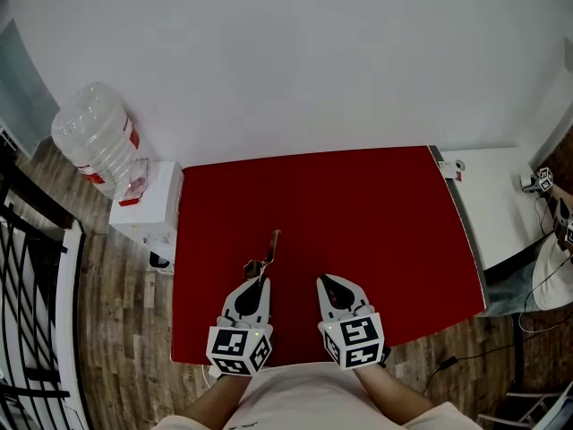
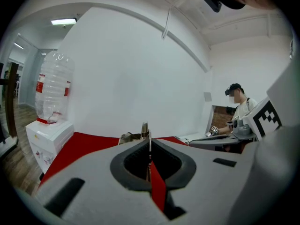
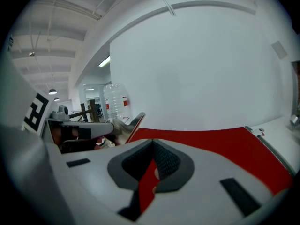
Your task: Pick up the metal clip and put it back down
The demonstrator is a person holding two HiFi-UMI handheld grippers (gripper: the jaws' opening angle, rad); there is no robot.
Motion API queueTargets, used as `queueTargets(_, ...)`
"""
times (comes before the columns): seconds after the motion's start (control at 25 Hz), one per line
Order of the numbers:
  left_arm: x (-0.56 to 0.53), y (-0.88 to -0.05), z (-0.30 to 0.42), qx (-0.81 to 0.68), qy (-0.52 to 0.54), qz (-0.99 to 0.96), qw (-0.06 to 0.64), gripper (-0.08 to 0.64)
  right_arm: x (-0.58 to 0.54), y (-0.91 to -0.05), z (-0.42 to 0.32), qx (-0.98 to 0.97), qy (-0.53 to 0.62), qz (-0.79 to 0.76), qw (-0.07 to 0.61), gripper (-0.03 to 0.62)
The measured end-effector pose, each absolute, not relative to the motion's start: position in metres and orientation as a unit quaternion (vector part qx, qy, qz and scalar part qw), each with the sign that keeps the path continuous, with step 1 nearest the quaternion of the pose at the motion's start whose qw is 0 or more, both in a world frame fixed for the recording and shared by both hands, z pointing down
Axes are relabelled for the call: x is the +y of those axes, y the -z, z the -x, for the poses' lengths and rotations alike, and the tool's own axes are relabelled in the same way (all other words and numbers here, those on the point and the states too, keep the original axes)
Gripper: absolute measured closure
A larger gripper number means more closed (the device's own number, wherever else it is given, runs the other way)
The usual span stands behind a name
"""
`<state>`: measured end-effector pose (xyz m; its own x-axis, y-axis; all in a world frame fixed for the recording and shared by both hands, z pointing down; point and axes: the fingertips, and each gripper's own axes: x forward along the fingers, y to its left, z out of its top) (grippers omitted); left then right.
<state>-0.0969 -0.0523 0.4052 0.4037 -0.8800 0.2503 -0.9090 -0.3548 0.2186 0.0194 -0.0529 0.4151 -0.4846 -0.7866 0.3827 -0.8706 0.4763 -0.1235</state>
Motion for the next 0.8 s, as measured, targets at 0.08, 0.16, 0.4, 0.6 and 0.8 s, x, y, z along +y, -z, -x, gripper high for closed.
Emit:
queueTargets(0.08,-0.0522,-0.4052,0.0965,-0.545,-0.050,-0.822,0.157,0.551,-0.0527,-0.4151,-0.0196,-0.848,-0.152,-0.488,0.137,0.584)
queueTargets(0.16,-0.0511,-0.4057,0.0950,-0.542,-0.052,-0.824,0.157,0.552,-0.0517,-0.4152,-0.0198,-0.849,-0.153,-0.488,0.137,0.585)
queueTargets(0.4,-0.0492,-0.4010,0.0938,-0.538,-0.037,-0.826,0.165,0.551,-0.0490,-0.4145,-0.0197,-0.849,-0.154,-0.487,0.137,0.585)
queueTargets(0.6,-0.0482,-0.4030,0.0909,-0.536,-0.033,-0.827,0.168,0.551,-0.0473,-0.4143,-0.0215,-0.849,-0.154,-0.487,0.135,0.584)
queueTargets(0.8,-0.0497,-0.4069,0.0907,-0.534,-0.033,-0.827,0.174,0.551,-0.0482,-0.4161,-0.0236,-0.847,-0.158,-0.489,0.135,0.586)
